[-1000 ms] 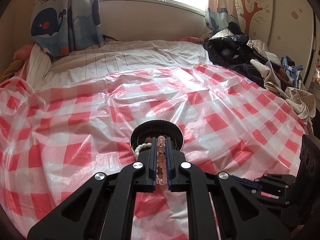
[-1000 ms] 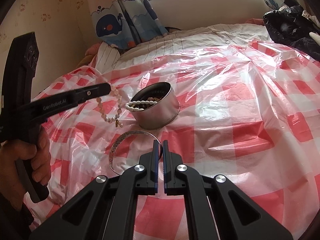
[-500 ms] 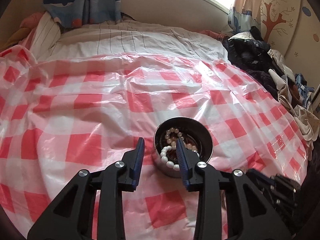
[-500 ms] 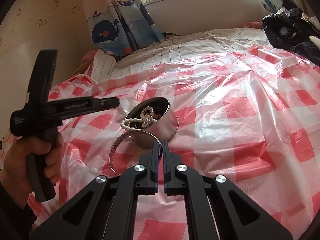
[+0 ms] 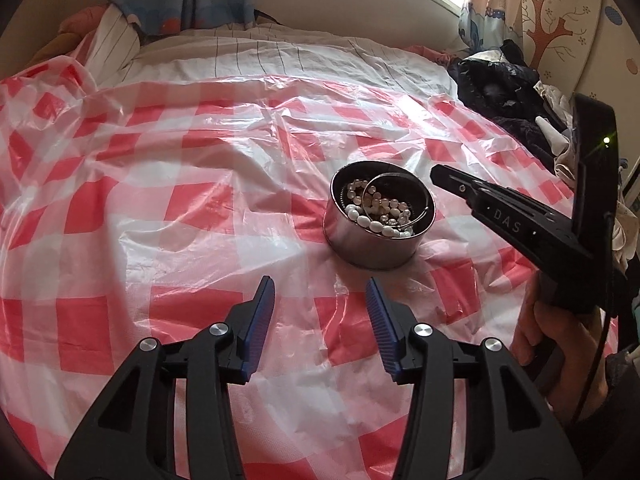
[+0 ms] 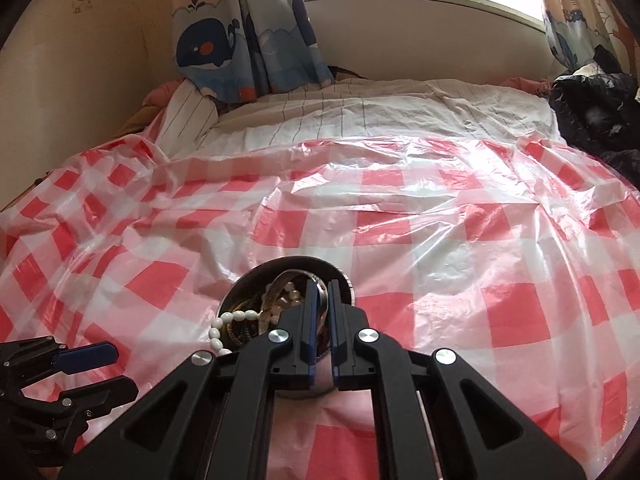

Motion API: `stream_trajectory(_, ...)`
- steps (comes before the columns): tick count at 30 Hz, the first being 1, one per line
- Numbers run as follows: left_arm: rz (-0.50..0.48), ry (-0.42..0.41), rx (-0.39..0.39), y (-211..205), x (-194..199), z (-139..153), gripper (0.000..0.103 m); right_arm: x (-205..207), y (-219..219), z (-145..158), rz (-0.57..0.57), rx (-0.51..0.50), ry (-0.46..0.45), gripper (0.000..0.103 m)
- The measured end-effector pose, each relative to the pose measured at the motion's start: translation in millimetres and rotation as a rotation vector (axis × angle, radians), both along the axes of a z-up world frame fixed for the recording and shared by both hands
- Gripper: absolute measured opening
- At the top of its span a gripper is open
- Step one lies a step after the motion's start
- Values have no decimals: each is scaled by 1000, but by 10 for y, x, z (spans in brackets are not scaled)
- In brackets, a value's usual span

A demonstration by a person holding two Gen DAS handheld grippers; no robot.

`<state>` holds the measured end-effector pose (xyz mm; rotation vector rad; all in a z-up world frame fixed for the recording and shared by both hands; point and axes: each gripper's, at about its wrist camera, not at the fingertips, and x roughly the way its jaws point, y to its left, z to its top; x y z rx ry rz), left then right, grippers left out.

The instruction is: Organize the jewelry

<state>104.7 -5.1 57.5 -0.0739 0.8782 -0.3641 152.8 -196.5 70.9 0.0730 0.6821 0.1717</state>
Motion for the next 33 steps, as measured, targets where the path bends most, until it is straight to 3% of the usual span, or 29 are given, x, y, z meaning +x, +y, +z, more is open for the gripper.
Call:
stream_trajectory(10,-8,-67,54,-292,180,63,48,-508,-131,65,48,39,39,12)
stream_trajectory(13,-2,-60,143,-426,354,-33,48,-681,-248,56,34,65,54,24)
stream_trajectory(18,32,-12,206,-463,629,-218,48,-871,-337,-101,21,74,104,25)
stream_trajectory(28,38,-47,174,-455,454,-52,49,-1167,-369,-220,13,107,128,33)
stream_trajectory(33,26,-21,249,-670,661,-110,50,-1152,-342,-253,18,112,131,33)
